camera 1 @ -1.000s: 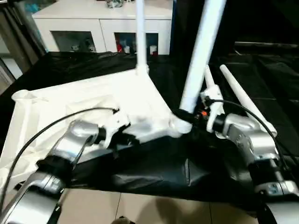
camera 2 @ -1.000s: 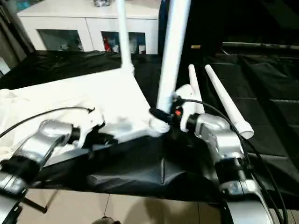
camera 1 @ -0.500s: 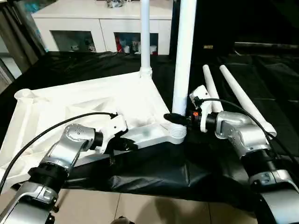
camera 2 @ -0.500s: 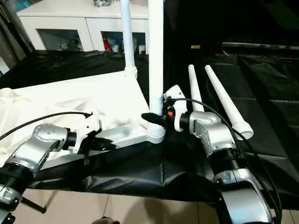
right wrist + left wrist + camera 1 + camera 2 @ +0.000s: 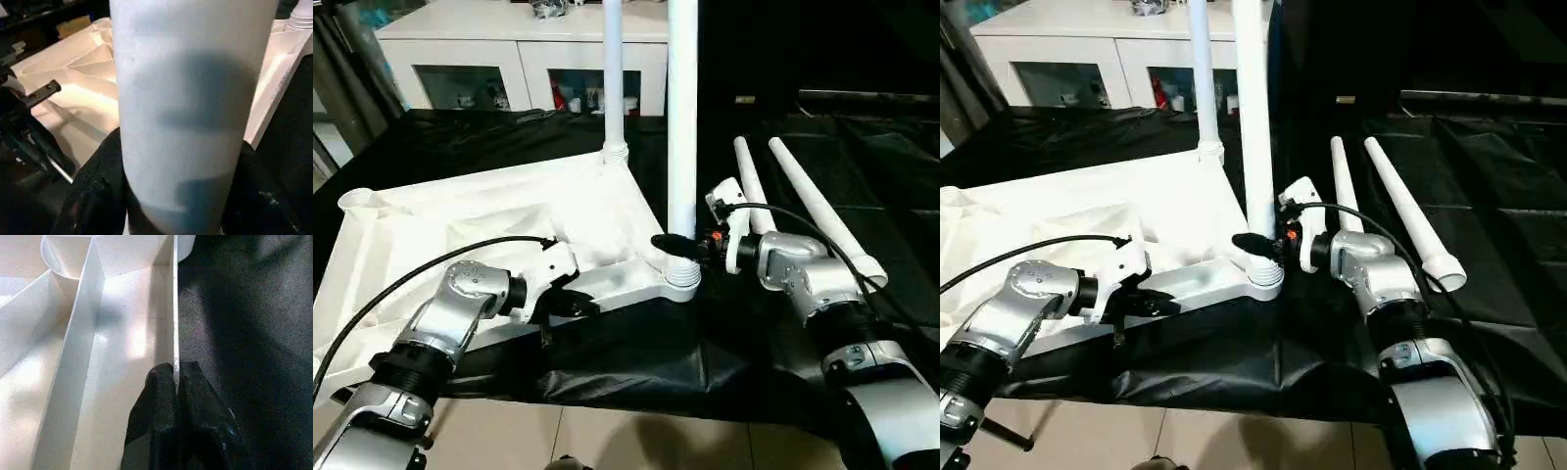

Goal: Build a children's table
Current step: Insert table leg to table base

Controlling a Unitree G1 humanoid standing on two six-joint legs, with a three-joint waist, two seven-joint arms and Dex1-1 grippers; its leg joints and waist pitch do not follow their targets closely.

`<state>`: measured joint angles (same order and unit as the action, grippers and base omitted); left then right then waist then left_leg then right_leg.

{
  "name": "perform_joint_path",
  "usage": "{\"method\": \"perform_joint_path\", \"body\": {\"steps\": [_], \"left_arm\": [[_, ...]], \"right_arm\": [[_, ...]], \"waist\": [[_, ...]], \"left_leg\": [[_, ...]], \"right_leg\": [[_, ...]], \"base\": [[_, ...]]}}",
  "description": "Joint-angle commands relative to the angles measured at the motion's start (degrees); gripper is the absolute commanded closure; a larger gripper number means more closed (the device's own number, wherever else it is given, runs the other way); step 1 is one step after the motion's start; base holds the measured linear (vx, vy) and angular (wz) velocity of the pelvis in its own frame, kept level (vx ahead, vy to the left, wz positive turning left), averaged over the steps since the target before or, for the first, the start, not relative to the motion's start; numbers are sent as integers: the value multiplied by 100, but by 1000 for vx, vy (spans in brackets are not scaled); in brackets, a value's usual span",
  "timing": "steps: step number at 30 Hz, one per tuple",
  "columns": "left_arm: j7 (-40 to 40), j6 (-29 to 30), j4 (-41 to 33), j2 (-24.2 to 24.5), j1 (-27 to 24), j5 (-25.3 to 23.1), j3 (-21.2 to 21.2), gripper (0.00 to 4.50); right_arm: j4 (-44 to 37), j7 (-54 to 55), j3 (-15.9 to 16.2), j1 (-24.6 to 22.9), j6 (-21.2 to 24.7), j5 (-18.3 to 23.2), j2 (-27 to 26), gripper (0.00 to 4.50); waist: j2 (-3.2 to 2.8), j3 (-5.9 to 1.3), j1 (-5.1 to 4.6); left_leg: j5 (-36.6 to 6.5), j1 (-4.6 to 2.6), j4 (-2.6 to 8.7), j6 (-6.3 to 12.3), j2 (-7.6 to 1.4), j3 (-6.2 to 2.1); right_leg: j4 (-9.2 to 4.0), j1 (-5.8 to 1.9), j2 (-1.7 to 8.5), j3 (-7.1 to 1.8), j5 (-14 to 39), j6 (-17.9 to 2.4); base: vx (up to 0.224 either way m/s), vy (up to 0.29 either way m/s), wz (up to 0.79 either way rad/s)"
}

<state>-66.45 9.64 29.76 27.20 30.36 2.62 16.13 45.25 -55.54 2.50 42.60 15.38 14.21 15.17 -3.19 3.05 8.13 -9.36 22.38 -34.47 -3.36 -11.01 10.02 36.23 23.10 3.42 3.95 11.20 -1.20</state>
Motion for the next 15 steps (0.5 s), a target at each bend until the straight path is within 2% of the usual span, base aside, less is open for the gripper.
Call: {"method": "perform_joint_path", "body": {"steps": [1,4,6,8,9,10,12,13,14,15], "left_arm": [[32,-75,-136,-138,11,204,-151,450],[88,-91,-98,-173,29,204,-184,450],[166,-98,-42,-227,71,215,-226,450],[211,-95,3,-263,109,224,-255,450],[242,-92,33,-288,131,236,-283,450],[242,-92,33,-288,131,236,-283,450],[271,-52,91,-361,188,318,-366,450],[272,-47,105,-371,202,328,-375,450],[273,-50,137,-381,226,328,-383,450],[273,-50,137,-381,226,328,-383,450]], "right_arm": [[156,97,-126,-165,-93,44,-8,257],[161,173,-283,-320,-154,132,16,258],[102,279,-436,-522,-232,207,29,259],[42,363,-542,-657,-297,257,14,259],[4,412,-608,-733,-338,294,-5,259],[4,412,-608,-733,-338,294,-5,259],[-248,608,-768,-1084,-520,389,-99,259],[-345,635,-794,-1203,-552,411,-130,259],[-551,690,-811,-1436,-623,431,-197,259],[-551,690,-811,-1436,-623,431,-197,259]], "waist": [[100,-427,9],[103,-429,17],[68,-433,23],[82,-430,29],[51,-431,29],[66,-429,23],[46,-418,43],[54,-431,48],[7,-417,61],[7,-417,61]], "left_leg": [[-976,-100,355,234,-232,-66],[-965,-100,356,244,-234,-67],[-999,-105,355,239,-235,-73],[-1017,-108,359,253,-235,-68],[-1044,-109,361,240,-232,-71],[-1087,-114,369,222,-231,-74],[-1210,-143,369,195,-239,-65],[-1195,-130,382,191,-239,-81],[-1232,-133,387,187,-240,-84],[-1232,-133,387,187,-240,-84]], "right_leg": [[-438,-264,510,-277,1125,-1143],[-439,-265,515,-280,1141,-1120],[-442,-262,517,-278,1157,-1112],[-456,-259,511,-277,1180,-1103],[-466,-257,511,-277,1236,-1089],[-469,-254,506,-273,1293,-1086],[-503,-224,516,-289,1444,-1031],[-490,-255,523,-283,1445,-1025],[-503,-231,517,-287,1494,-988],[-503,-231,517,-287,1494,-988]], "base": [[0,0,0],[0,0,0],[0,0,0],[0,0,0],[0,0,0],[0,0,0],[0,0,0],[0,0,0],[0,0,0],[0,0,0]]}}
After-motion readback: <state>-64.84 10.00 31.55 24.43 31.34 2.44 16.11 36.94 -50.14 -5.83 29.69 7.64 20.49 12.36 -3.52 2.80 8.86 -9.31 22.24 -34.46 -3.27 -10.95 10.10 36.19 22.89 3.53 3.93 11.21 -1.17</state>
